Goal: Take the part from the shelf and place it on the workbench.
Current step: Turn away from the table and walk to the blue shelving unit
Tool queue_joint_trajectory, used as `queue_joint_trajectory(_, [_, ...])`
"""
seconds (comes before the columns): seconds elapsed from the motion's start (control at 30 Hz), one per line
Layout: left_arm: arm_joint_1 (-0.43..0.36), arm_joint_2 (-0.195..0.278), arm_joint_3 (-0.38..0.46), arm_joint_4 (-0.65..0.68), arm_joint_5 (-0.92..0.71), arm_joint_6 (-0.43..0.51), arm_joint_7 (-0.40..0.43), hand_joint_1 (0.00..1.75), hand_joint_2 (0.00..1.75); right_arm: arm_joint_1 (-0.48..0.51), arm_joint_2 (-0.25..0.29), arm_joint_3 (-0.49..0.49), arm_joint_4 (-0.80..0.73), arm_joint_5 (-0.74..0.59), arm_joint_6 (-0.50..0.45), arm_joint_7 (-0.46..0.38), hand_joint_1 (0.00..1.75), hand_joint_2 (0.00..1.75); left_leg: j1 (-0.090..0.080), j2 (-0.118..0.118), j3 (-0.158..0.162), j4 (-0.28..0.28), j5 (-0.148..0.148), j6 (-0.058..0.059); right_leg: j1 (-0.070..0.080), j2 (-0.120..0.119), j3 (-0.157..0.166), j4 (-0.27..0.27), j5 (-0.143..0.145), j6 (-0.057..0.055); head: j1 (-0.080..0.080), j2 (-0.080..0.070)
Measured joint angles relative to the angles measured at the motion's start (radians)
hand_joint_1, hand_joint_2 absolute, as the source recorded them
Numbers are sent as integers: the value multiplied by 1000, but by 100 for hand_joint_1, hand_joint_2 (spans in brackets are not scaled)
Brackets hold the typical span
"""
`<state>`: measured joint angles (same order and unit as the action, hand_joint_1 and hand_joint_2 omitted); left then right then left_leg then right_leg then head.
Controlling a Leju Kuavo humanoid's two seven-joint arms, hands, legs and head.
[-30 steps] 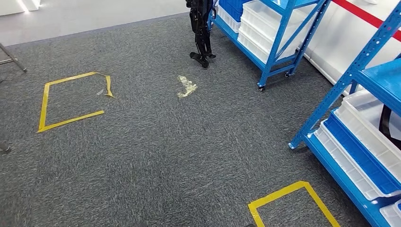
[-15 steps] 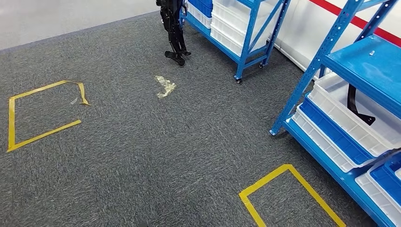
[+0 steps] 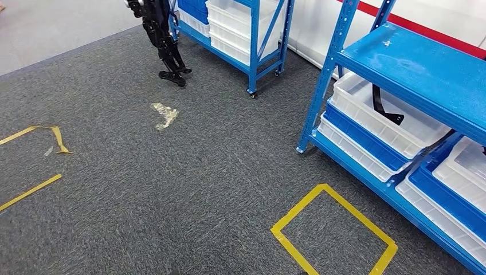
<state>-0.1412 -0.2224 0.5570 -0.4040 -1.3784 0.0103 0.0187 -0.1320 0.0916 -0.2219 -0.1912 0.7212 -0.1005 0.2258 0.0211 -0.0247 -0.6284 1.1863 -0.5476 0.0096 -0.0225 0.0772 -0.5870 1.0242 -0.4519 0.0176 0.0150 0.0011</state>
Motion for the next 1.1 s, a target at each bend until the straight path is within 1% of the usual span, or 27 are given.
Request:
queue_joint_trajectory(0.03, [0, 1, 0, 0, 0, -2, 0, 0, 0, -1, 0, 0, 0, 1, 0, 0, 0, 0, 2, -20, 27, -64, 28, 1, 3, 12, -1, 2, -1, 2, 0, 0])
queue_joint_trajectory(0.1, [0, 1, 0, 0, 0, -6, 1, 0, 0, -2, 3, -1, 0, 3, -2, 0, 0, 0, 1, -48, 59, -139, 52, 4, 6, 34, -5, 2, 1, 13, 1, 0])
queue_joint_trajectory(0.17, [-1, 0, 0, 0, -1, -8, 1, 0, 0, 0, 4, -3, 0, 3, -4, 0, 0, 0, -5, -31, 62, -147, 55, 14, 4, 51, -13, -3, 6, 28, 1, 0])
queue_joint_trajectory(0.2, [-2, -1, 0, 0, -1, -8, 1, 0, 0, 2, 3, -4, 0, 3, -4, 0, 0, 0, -6, -20, 64, -152, 59, 23, 4, 42, -19, 0, 5, 34, 1, 0])
queue_joint_trajectory(0.27, [-4, -2, 0, 0, -1, -8, 1, 0, 0, 2, 4, -4, 0, 4, -4, 0, 0, 0, -6, 5, 69, -163, 67, 37, 8, -6, -50, 55, -23, 33, 5, 0])
queue_joint_trajectory(0.3, [-4, -2, 0, 0, -1, -8, 1, 0, 0, 1, 4, -5, 0, 5, -4, 0, 0, 0, -8, 19, 69, -164, 67, 41, 8, -35, -79, 114, -50, 29, 7, 0])
queue_joint_trajectory(0.33, [-3, -2, 1, 0, -1, -8, 1, 0, 0, -1, 5, -5, 0, 6, -4, 0, 0, 0, -9, 34, 69, -165, 67, 44, 9, -51, -114, 184, -78, 26, 9, 0])
queue_joint_trajectory(0.37, [-2, -2, 1, 0, -1, -9, 1, 0, 0, -1, 5, -6, 0, 6, -4, 0, 0, 0, -10, 48, 68, -164, 66, 44, 9, -59, -143, 243, -98, 26, 9, 0])
queue_joint_trajectory(0.4, [-2, -1, 1, 0, -1, -9, 1, 0, 0, 0, 5, -8, 0, 6, -4, 0, 0, 0, -11, 62, 67, -164, 65, 45, 7, -63, -157, 275, -105, 30, 9, 0])
queue_joint_trajectory(0.43, [-2, -2, 1, 0, -1, -11, 1, 0, 0, 2, 4, -9, 0, 6, -4, 0, 0, 0, -11, 73, 68, -164, 64, 45, 6, -67, -152, 266, -97, 37, 9, 0])
queue_joint_trajectory(0.47, [-2, -2, 2, 0, -1, -13, 1, 0, 0, 4, 4, -11, 0, 8, -4, 0, 0, 0, -11, 84, 69, -164, 63, 43, 4, -74, -125, 219, -77, 45, 10, 0])
queue_joint_trajectory(0.5, [-2, -3, 2, 0, -1, -16, 0, 0, 0, 4, 3, -12, 0, 9, -4, 0, 0, 0, -11, 95, 71, -164, 61, 40, 3, -93, -85, 146, -53, 53, 10, 0])
queue_joint_trajectory(0.53, [-2, -4, 2, 0, -1, -18, -1, 0, 0, 3, 3, -12, 0, 11, -4, 0, 0, 0, -14, 104, 73, -163, 57, 36, 4, -120, -46, 78, -31, 55, 11, 0])
queue_joint_trajectory(0.57, [-2, -4, 2, 0, -1, -19, -2, 0, 0, 1, 3, -13, 0, 13, -4, 0, 0, 0, -17, 114, 77, -163, 53, 30, 7, -140, -17, 28, -15, 53, 10, 0])
queue_joint_trajectory(0.6, [-2, -4, 2, 0, -1, -19, -2, 0, 0, -1, 3, -13, 0, 14, -4, 0, 0, 0, -20, 123, 81, -162, 50, 24, 9, -154, -2, 2, -7, 47, 9, 0])
queue_joint_trajectory(0.63, [-2, -4, 2, 0, -1, -20, -2, 0, 0, -2, 3, -13, 0, 15, -4, 0, 0, 0, -22, 132, 85, -163, 47, 19, 13, -153, -1, -2, -5, 40, 7, 0])
queue_joint_trajectory(0.67, [-3, -4, 3, 0, -1, -20, -2, 0, 0, -2, 3, -14, 0, 15, -4, 0, 0, 0, -21, 142, 90, -165, 45, 14, 13, -140, -1, -3, -3, 33, 6, 0])
queue_joint_trajectory(0.7, [-4, -5, 3, -1, -1, -20, -3, 0, 0, -1, 3, -15, 0, 15, -4, 0, 0, 0, -18, 141, 92, -163, 40, 8, 9, -128, 0, -5, -2, 27, 5, 0])
queue_joint_trajectory(0.77, [-6, -6, 4, -1, -1, -20, -3, 0, 0, -1, 2, -17, -1, 17, -4, 0, 0, 0, -12, 109, 84, -134, 15, -3, -1, -105, 4, -9, 2, 13, 3, 0])
queue_joint_trajectory(0.83, [-6, -6, 5, -1, -1, -21, -3, 0, 0, -4, 2, -19, -1, 18, -4, 0, 0, 0, -8, 54, 39, -34, -42, -8, -6, -84, 3, -11, 4, 1, -1, 0])
queue_joint_trajectory(0.9, [-3, -5, 8, -1, -1, -22, -3, 0, 0, -6, 4, -21, -1, 18, -4, 0, 0, 0, -8, 27, -25, 91, -94, -11, -4, -60, 1, -10, 5, -5, -2, 0])
queue_joint_trajectory(0.93, [-2, -5, 9, -1, -1, -23, -3, 0, 0, -4, 4, -21, -1, 18, -4, 0, 0, 0, -8, 24, -45, 123, -98, -11, -3, -48, 0, -10, 5, -6, -2, 0])
queue_joint_trajectory(0.97, [-2, -4, 10, -1, -1, -23, -3, 0, 0, -3, 4, -21, -1, 18, -4, 0, 0, 0, -7, 22, -51, 125, -85, -11, -3, -35, 1, -10, 6, -6, -3, 0])
queue_joint_trajectory(1.0, [-1, -4, 11, -1, -1, -23, -3, 0, 0, -2, 3, -22, -1, 18, -4, 0, 0, 0, -7, 20, -39, 92, -57, -10, -3, -23, 2, -10, 6, -6, -3, 0])
queue_joint_trajectory(1.03, [-1, -2, 11, -1, -1, -23, -3, 0, 0, -1, 3, -22, -1, 18, -4, 0, 0, 0, -5, 15, -13, 34, -19, -9, -4, -10, 4, -9, 6, -5, -3, 0])
queue_joint_trajectory(1.07, [-2, -1, 11, -1, -1, -23, -3, 0, 0, -1, 4, -22, -1, 18, -4, 0, 0, 0, -2, -6, 19, -36, 16, -7, -4, 2, 5, -9, 6, -4, -3, 0])
queue_joint_trajectory(1.1, [-2, 0, 12, -1, -1, -23, -3, 0, 0, -2, 4, -22, -1, 18, -4, 0, 0, 0, 2, -32, 46, -96, 38, -7, -1, 14, 4, -8, 6, 0, -3, 0])
